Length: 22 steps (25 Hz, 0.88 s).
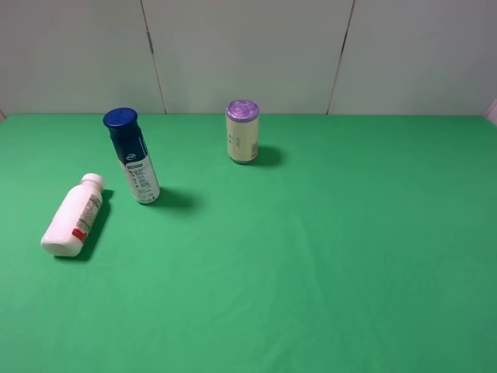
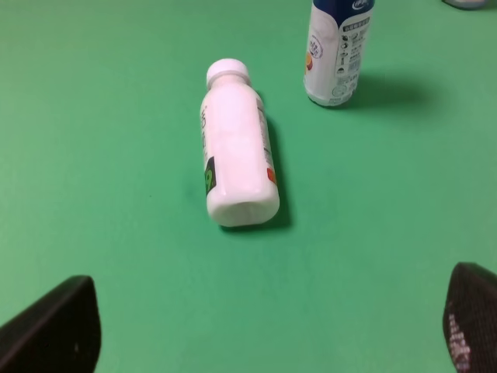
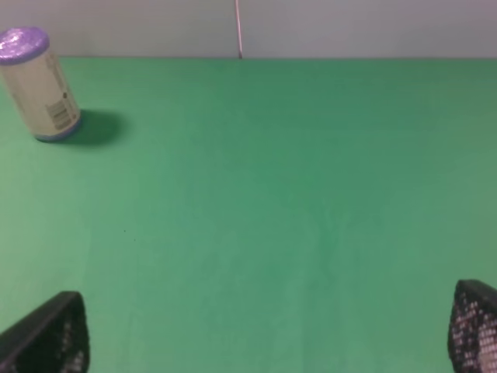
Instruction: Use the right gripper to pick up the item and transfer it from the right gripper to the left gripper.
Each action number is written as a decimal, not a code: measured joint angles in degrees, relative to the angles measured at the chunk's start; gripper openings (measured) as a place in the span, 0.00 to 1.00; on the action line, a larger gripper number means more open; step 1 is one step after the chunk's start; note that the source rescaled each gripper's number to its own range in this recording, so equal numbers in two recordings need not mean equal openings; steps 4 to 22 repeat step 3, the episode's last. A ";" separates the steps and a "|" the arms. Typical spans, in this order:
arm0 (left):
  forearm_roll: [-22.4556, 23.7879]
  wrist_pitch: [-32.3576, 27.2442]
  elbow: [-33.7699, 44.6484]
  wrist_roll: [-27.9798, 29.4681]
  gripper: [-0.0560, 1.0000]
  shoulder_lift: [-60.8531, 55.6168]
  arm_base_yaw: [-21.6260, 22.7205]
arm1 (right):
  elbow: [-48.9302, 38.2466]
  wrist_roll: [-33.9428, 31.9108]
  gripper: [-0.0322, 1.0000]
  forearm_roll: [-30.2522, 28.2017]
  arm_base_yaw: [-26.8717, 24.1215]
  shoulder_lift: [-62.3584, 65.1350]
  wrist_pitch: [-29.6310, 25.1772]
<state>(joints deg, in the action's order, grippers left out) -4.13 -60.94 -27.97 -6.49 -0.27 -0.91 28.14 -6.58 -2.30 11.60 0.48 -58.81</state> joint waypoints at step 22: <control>0.00 0.00 0.00 0.31 0.87 0.00 0.00 | 0.00 0.00 1.00 0.00 0.00 0.00 0.00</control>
